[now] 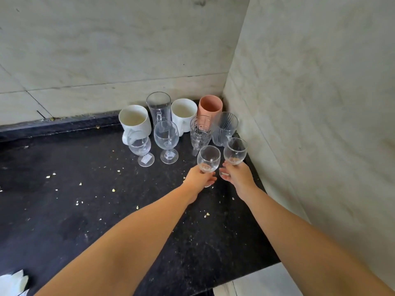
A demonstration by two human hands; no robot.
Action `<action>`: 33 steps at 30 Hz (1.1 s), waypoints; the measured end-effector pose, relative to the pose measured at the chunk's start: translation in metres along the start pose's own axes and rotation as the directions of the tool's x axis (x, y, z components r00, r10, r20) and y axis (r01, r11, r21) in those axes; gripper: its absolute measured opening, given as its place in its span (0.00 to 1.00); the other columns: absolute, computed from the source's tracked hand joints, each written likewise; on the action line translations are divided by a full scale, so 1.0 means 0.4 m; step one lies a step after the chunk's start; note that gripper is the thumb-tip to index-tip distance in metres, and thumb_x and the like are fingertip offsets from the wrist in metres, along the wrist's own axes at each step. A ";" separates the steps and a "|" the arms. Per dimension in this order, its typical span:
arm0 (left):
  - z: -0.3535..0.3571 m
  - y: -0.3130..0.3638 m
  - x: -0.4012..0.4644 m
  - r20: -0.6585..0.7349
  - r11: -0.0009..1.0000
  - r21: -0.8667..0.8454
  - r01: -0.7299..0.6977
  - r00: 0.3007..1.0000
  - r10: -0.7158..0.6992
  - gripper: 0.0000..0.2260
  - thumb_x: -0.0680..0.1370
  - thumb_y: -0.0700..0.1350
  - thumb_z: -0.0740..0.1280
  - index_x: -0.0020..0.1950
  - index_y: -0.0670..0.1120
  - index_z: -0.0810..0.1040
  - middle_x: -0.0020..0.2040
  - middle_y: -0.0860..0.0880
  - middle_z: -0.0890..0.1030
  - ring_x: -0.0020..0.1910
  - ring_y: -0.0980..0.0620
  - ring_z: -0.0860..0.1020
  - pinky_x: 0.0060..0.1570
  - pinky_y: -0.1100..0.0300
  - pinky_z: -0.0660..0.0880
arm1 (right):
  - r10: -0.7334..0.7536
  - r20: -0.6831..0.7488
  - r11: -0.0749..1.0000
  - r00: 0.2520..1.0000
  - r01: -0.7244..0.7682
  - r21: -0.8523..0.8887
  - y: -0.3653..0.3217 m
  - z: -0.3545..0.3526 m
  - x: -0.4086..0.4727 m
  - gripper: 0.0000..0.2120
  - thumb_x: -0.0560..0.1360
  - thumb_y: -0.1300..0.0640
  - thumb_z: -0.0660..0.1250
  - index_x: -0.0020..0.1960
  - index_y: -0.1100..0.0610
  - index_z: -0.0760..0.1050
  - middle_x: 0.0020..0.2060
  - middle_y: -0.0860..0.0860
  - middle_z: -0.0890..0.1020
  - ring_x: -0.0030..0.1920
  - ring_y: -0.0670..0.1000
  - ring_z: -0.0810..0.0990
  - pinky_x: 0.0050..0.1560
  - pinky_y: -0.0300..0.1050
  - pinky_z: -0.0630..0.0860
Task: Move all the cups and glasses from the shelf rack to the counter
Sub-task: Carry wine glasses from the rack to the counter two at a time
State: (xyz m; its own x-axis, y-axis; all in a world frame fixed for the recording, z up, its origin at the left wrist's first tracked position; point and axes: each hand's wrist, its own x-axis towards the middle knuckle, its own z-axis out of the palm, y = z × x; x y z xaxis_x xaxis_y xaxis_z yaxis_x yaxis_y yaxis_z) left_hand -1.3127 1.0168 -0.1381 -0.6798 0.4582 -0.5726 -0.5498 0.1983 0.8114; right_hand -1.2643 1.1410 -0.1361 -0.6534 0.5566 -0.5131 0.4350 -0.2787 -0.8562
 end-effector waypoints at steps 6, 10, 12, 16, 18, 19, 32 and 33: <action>0.018 -0.008 0.069 -0.067 0.998 -0.070 -0.008 0.998 0.003 0.07 0.78 0.36 0.64 0.44 0.47 0.75 0.44 0.48 0.78 0.43 0.52 0.79 0.56 0.55 0.77 | -0.094 0.016 0.991 0.995 0.095 -0.091 0.016 0.007 0.076 0.11 0.79 0.63 0.60 0.61 0.62 0.73 0.49 0.52 0.78 0.45 0.47 0.80 0.50 0.46 0.80; 0.023 -0.023 0.083 -0.083 0.993 -0.120 0.004 0.996 -0.014 0.04 0.77 0.36 0.66 0.49 0.43 0.78 0.43 0.48 0.80 0.47 0.50 0.79 0.60 0.53 0.76 | -0.094 0.006 0.992 0.996 0.094 -0.089 0.043 0.003 0.084 0.14 0.80 0.63 0.58 0.65 0.62 0.71 0.53 0.53 0.78 0.48 0.47 0.81 0.51 0.43 0.79; 0.023 -0.025 0.091 -0.094 0.991 -0.136 0.014 0.995 -0.027 0.07 0.77 0.36 0.66 0.54 0.40 0.77 0.44 0.47 0.80 0.50 0.48 0.79 0.60 0.53 0.76 | -0.070 0.002 0.995 0.998 0.070 -0.065 0.053 0.000 0.090 0.15 0.80 0.64 0.58 0.66 0.63 0.70 0.54 0.54 0.78 0.52 0.49 0.81 0.53 0.43 0.79; 0.023 -0.023 0.097 -0.103 0.986 -0.162 0.043 0.993 -0.060 0.13 0.77 0.35 0.66 0.61 0.37 0.75 0.45 0.46 0.80 0.53 0.47 0.79 0.61 0.52 0.76 | -0.019 0.005 0.999 1.000 0.019 -0.038 0.063 -0.004 0.092 0.18 0.79 0.64 0.61 0.68 0.63 0.69 0.57 0.56 0.79 0.59 0.53 0.79 0.61 0.51 0.77; 0.021 -0.022 0.096 -0.108 0.987 -0.153 0.055 0.992 -0.072 0.13 0.77 0.36 0.66 0.62 0.38 0.75 0.47 0.45 0.80 0.55 0.46 0.79 0.62 0.52 0.76 | -0.005 0.011 0.999 1.000 0.005 -0.050 0.063 -0.006 0.090 0.19 0.78 0.64 0.62 0.69 0.62 0.69 0.57 0.56 0.79 0.59 0.53 0.79 0.63 0.52 0.77; 0.019 -0.023 0.095 -0.112 0.987 -0.146 0.063 0.990 -0.080 0.14 0.77 0.35 0.65 0.63 0.38 0.74 0.48 0.45 0.80 0.56 0.46 0.79 0.62 0.53 0.76 | 0.001 0.015 0.999 1.000 0.000 -0.054 0.062 -0.008 0.088 0.20 0.78 0.65 0.62 0.69 0.61 0.69 0.57 0.56 0.79 0.60 0.53 0.79 0.63 0.53 0.77; -0.063 0.018 -0.023 -0.196 0.998 0.046 0.038 0.980 -0.029 0.17 0.78 0.31 0.60 0.63 0.45 0.74 0.59 0.46 0.74 0.59 0.47 0.77 0.59 0.54 0.77 | -0.039 -0.112 0.987 0.993 0.021 -0.162 0.005 -0.064 -0.037 0.28 0.77 0.68 0.62 0.74 0.55 0.59 0.72 0.55 0.66 0.63 0.55 0.73 0.64 0.53 0.74; -0.071 0.030 -0.037 -0.202 0.997 0.073 0.030 0.979 -0.015 0.16 0.78 0.32 0.59 0.64 0.44 0.73 0.59 0.46 0.75 0.57 0.48 0.77 0.58 0.54 0.77 | -0.044 -0.121 0.977 0.992 0.017 -0.211 -0.008 -0.070 -0.053 0.29 0.77 0.68 0.61 0.75 0.55 0.58 0.72 0.56 0.66 0.65 0.56 0.72 0.66 0.54 0.72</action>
State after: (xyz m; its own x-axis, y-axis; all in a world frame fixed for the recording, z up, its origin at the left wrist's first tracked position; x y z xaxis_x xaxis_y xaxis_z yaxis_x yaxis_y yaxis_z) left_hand -1.3232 0.9879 -0.1231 -0.7556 0.2711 -0.5963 -0.5330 0.2747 0.8003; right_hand -1.2345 1.1521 -0.1208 -0.5922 0.6585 -0.4643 0.5443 -0.0979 -0.8331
